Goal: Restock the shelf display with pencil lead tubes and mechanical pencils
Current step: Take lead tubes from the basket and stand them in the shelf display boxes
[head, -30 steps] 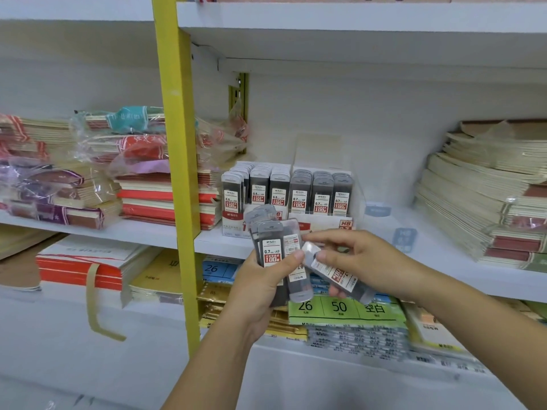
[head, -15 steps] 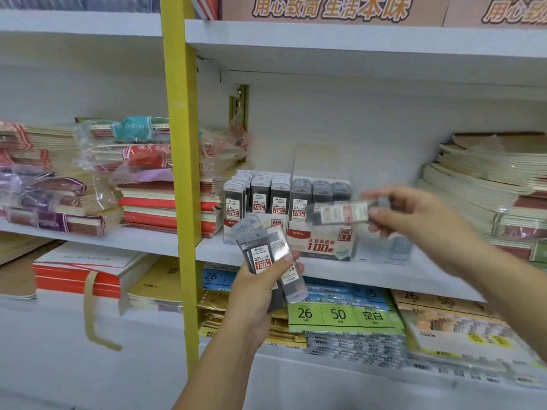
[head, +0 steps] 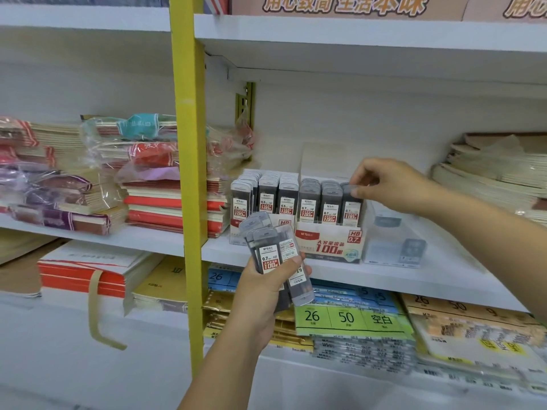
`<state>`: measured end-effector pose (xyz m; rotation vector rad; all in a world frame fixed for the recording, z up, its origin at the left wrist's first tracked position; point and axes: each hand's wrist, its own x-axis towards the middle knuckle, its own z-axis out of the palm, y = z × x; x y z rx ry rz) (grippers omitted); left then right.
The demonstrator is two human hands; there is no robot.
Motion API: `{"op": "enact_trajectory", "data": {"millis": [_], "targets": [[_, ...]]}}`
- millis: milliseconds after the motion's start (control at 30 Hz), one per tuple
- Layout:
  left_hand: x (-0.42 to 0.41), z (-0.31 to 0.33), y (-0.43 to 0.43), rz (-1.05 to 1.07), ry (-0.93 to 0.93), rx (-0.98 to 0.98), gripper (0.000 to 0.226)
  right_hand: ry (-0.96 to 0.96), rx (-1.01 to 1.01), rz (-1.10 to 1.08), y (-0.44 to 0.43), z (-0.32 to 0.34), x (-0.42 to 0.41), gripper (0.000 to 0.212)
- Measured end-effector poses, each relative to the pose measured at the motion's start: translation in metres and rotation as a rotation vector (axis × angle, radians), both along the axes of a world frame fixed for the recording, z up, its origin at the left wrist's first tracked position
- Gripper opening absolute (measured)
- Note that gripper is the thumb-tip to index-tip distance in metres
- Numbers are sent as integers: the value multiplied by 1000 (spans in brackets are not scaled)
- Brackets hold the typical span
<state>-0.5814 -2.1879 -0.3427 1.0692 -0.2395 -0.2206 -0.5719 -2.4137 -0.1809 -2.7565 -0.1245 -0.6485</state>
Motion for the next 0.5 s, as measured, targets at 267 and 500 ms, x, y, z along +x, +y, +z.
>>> {"op": "enact_trajectory", "data": {"millis": [267, 500], "targets": [[-3, 1, -2, 6, 6, 28, 41, -388, -86, -81, 12, -27, -26, 22], [-12, 3, -8, 9, 36, -6, 45, 253, 712, 191, 73, -122, -88, 32]]}}
